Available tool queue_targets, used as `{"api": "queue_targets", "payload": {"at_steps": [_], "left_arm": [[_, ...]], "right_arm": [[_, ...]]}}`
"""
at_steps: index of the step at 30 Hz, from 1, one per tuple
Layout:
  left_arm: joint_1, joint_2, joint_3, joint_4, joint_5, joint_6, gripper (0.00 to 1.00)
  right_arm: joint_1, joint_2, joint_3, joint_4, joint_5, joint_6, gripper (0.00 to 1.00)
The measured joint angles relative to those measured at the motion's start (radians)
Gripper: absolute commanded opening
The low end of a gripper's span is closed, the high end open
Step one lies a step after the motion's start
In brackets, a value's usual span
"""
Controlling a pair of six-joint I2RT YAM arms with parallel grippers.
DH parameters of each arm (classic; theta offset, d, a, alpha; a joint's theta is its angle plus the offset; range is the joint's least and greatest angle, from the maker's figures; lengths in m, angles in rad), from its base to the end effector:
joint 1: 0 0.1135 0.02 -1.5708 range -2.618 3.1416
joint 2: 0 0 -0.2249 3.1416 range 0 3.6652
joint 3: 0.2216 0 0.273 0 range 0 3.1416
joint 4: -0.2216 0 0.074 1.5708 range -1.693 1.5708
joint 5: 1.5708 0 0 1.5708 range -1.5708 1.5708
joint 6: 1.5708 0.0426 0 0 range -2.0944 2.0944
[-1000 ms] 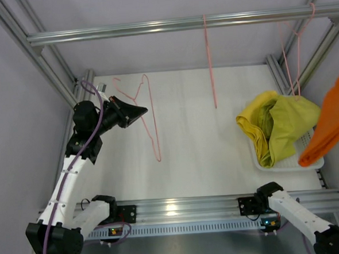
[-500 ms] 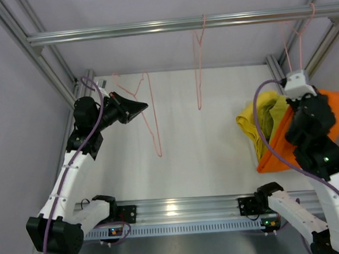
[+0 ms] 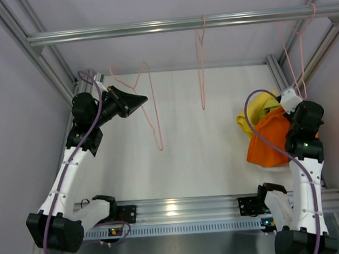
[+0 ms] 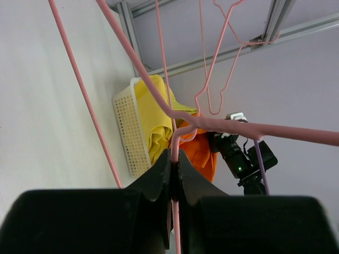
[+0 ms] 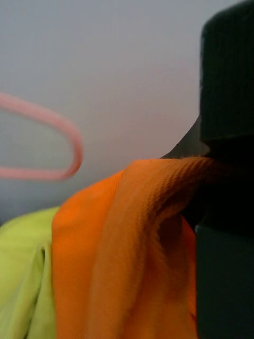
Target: Remove the trousers from the hanger
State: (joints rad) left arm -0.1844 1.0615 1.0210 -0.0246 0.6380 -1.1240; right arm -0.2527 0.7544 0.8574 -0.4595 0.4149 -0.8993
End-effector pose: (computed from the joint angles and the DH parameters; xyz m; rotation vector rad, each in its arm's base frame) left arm 0.2774 -0.0775 0.3520 -0.3134 1.8291 -1.4754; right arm 0.2094 -0.0718 0.3152 -0.3681 2.0450 -1.1409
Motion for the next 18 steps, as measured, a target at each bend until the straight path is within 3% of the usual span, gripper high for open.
{"api": "queue_targets", "payload": {"at_steps": [8,11,14,17,18], "left_arm": [[0.000,0.000,0.000,0.029,0.002,0.002,0.00],[-0.006,0.000,0.000,0.023,0.014,0.047,0.00],[-0.016,-0.001,0.007,-0.008,0.023,0.106,0.00],[-0.024,-0.009,0.027,-0.066,0.024,0.166,0.00],[-0.026,-0.014,0.032,-0.084,0.023,0.188,0.00]], "right_arm": [[-0.018,0.126,-0.020,-0.100,-0.368,-0.013,0.01],[-0.019,0.257,0.024,-0.134,-0.467,-0.014,0.10],[-0.019,0.342,0.068,-0.185,-0.562,-0.022,0.35],[-0.025,0.318,0.076,-0.254,-0.639,-0.037,0.64],[-0.026,0.302,0.083,-0.291,-0.668,-0.040,0.90]]}}
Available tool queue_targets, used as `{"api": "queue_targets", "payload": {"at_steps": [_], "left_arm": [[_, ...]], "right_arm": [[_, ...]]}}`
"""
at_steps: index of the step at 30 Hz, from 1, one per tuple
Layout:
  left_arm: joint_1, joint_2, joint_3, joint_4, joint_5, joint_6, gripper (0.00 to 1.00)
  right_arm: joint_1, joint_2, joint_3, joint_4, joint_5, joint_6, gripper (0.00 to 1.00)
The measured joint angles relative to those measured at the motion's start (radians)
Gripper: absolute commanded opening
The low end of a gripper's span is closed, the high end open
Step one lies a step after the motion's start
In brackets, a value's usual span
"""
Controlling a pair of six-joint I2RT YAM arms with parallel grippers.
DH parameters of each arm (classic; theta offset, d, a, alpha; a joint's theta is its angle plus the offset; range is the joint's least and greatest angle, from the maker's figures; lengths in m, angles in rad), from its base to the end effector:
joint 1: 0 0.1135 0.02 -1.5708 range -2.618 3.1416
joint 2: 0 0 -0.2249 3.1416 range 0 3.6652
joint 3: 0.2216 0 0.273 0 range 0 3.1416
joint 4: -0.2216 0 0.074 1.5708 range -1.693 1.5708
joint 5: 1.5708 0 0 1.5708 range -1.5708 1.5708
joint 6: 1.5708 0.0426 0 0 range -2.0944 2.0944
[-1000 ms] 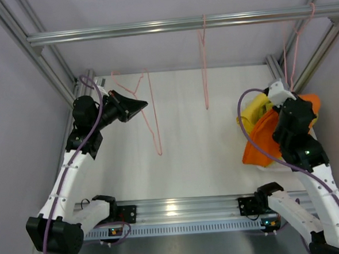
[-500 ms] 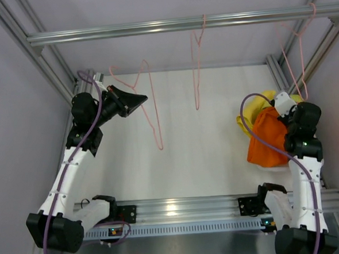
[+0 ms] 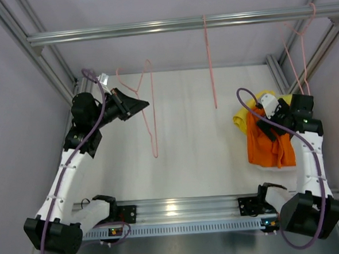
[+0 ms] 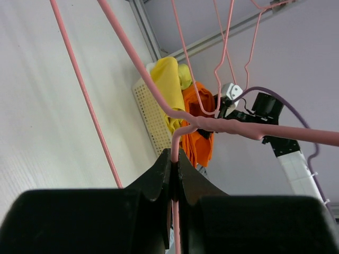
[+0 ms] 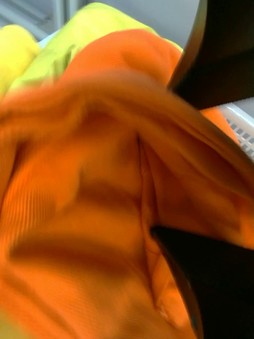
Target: Remove the trousers from the hanger
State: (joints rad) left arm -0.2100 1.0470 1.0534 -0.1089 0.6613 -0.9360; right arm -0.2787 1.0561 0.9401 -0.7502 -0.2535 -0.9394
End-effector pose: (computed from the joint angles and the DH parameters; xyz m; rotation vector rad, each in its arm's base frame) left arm 0.2689 -0.0841 0.3589 -0.1163 1.8544 -1.3803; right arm 0.2485 -0.0600 0.2502 -0.8897 2.2461 -0.2553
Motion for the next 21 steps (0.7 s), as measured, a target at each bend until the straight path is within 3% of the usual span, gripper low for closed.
{"api": "queue_targets", "payload": {"at_steps": [2,8,15,21], "left_arm": [[-0.003,-0.016,0.013,-0.044,0.000,0.047,0.00],[-0.020,-0.045,0.095,-0.207,-0.001,0.214,0.00],[-0.026,0.048,0.309,-0.385,-0.005,0.393,0.00],[-0.026,0.185,0.483,-0.480,-0.064,0.439,0.00]], "right_arm": [[0.000,-0.032,0.030,-0.089,-0.053,-0.003,0.99],[0.001,-0.117,0.267,-0.306,-0.196,0.055,0.99],[0.001,-0.176,0.579,-0.358,-0.317,0.179,0.99],[0.001,-0.145,0.652,-0.371,-0.365,0.270,1.00]]}}
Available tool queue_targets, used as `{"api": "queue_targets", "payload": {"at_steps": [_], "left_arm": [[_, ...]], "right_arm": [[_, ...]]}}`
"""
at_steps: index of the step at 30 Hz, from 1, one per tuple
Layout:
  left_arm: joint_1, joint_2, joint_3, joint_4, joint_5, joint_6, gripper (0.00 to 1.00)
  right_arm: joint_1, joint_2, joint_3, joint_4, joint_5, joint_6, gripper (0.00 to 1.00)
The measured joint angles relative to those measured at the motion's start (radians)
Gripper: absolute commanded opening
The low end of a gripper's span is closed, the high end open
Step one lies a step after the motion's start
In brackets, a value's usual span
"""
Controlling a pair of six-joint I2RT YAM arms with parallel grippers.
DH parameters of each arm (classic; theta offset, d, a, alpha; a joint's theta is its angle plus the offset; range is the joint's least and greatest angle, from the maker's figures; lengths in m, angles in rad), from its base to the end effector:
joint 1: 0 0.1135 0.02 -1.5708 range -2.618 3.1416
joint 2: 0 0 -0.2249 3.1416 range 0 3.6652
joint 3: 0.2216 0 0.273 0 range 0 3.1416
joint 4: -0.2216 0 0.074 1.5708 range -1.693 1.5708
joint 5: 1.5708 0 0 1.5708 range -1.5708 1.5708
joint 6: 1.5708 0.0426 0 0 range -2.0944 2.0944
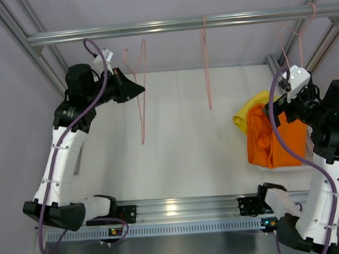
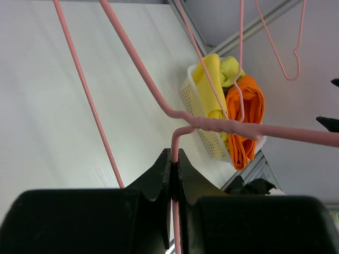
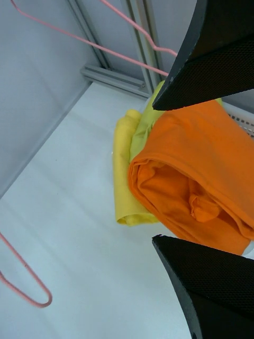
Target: Remove the trousers from the hanger
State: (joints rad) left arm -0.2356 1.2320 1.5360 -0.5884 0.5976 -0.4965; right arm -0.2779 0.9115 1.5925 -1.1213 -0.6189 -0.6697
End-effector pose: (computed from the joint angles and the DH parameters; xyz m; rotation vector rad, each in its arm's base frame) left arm 0.2727 -0.0901 0.4319 0.1868 1.9308 -1.0507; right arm 0.1507 -0.0173 0.4592 -0.7426 1.7764 -0.0093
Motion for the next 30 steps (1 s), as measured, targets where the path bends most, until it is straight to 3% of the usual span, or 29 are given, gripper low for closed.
{"api": "queue_targets", "payload": {"at_steps": [14,30], "left_arm": [[-0.002,0.272,0.338,-0.022,-0.148,-0.071,0.00],[-0.002,0.397,0.457,-0.029,-0.254,-0.123,0.00]], "right_arm": [[0.000,0.046,0.000,0.002,-0.023,0.140,0.99],[0.000,0.020,-0.031,0.008,-0.049,0.163,0.99]]}}
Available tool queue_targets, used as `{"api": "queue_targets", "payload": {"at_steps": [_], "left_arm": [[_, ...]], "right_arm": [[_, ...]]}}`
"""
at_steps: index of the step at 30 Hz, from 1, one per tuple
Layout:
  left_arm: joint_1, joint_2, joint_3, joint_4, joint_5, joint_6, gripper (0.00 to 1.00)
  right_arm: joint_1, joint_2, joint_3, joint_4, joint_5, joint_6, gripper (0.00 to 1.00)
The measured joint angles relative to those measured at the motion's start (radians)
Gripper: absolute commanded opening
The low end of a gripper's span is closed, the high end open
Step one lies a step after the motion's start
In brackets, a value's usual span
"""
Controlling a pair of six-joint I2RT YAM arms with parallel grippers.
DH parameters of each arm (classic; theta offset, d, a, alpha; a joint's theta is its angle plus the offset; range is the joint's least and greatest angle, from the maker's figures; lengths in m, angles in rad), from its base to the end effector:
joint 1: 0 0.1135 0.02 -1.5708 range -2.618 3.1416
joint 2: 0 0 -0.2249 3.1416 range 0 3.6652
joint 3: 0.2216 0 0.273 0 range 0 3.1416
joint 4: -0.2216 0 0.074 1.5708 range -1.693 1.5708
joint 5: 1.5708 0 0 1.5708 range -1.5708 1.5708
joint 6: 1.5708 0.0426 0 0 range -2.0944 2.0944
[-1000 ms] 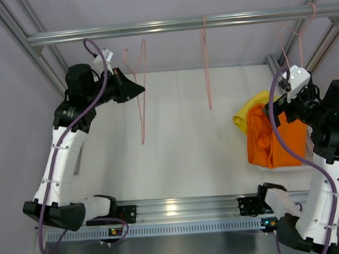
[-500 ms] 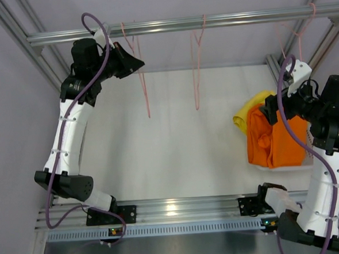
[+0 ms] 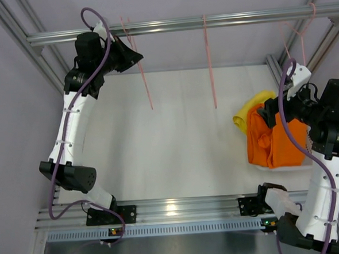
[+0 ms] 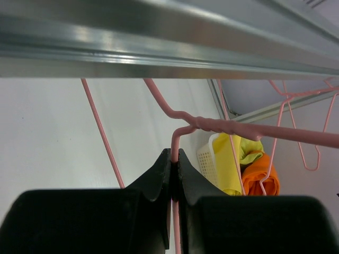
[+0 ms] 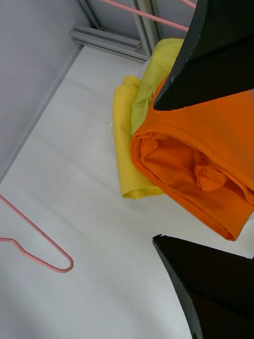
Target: Remove the trousers from the hanger
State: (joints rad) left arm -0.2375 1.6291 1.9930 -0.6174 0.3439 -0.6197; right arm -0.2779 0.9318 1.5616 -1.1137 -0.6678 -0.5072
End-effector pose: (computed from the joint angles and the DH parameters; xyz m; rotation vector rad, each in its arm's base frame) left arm 0.3573 -0.1013 0.4603 -0.1096 1.9046 -0.9068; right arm 0.1619 -0.0188 0.4494 -0.6152 1.8489 0.1705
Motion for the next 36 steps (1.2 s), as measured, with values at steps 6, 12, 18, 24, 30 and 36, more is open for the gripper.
{"api": "queue_targets", "payload": {"at_steps": [6,12,18,24,30,36], "left_arm": [[0.000,0.009,0.035,0.000,-0.021,0.001,0.00],[0.000,0.054,0.036,0.000,-0.026,0.003,0.00],[0.000,0.064,0.033,0.020,-0.046,0.010,0.04],[0.000,0.062,0.025,0.029,-0.053,0.019,0.13],[-0.003,0.059,0.019,0.031,-0.077,0.028,0.36],[-0.003,0.021,-0.026,0.028,-0.090,0.027,0.52]], "right_arm": [[0.000,-0.001,-0.004,0.002,-0.016,0.006,0.99],[0.000,-0.001,-0.015,0.004,-0.016,0.006,1.00],[0.000,-0.002,-0.017,0.003,-0.016,0.006,0.99],[0.000,-0.002,-0.032,0.002,-0.019,0.006,1.00],[0.000,-0.005,-0.037,0.002,-0.028,0.006,0.99],[0.000,-0.009,-0.037,0.002,-0.039,0.007,0.99]]}}
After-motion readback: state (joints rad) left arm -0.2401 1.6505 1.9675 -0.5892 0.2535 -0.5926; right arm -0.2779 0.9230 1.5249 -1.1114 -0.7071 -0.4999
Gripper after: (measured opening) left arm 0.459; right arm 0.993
